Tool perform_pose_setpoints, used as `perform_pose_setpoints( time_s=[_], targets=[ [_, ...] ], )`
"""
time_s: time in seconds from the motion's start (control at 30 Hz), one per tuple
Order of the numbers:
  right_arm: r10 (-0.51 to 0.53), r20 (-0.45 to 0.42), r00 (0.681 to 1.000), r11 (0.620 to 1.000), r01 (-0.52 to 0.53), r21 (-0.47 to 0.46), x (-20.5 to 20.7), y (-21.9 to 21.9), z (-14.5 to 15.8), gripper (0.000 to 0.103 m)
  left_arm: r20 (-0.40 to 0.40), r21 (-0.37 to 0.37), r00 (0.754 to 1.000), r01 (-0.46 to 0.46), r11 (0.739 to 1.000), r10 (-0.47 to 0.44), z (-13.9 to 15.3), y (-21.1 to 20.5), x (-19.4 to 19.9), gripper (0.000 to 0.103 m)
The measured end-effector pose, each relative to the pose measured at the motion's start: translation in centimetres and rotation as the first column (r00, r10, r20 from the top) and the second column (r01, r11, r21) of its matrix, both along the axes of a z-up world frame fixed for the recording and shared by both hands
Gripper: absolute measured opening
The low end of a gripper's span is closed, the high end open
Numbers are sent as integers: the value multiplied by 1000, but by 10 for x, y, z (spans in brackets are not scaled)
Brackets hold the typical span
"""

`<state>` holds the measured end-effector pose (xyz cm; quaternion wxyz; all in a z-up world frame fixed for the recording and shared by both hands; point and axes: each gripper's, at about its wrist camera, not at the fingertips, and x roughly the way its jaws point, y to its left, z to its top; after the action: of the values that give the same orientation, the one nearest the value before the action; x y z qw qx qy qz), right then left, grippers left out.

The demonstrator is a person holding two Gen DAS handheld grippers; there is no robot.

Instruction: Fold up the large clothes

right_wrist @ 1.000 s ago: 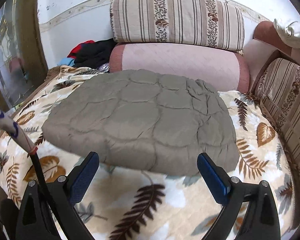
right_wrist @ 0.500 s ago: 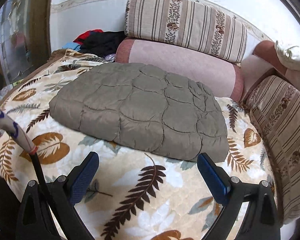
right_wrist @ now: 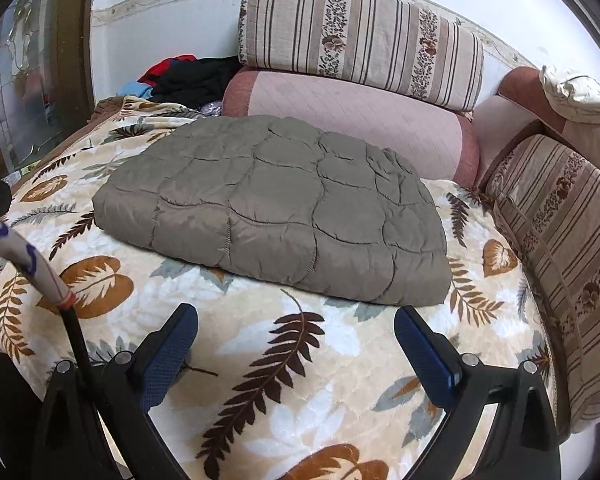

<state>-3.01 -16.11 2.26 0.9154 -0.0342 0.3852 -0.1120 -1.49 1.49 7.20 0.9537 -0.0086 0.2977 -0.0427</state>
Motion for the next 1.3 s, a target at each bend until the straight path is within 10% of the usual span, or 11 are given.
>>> perform_pose_setpoints(
  time_s=[1.3],
  targets=[
    [-48, -55, 997, 999, 49, 22, 9, -26, -19, 101, -219, 54, 976, 10, 999, 2, -44, -20, 25, 103]
  ],
)
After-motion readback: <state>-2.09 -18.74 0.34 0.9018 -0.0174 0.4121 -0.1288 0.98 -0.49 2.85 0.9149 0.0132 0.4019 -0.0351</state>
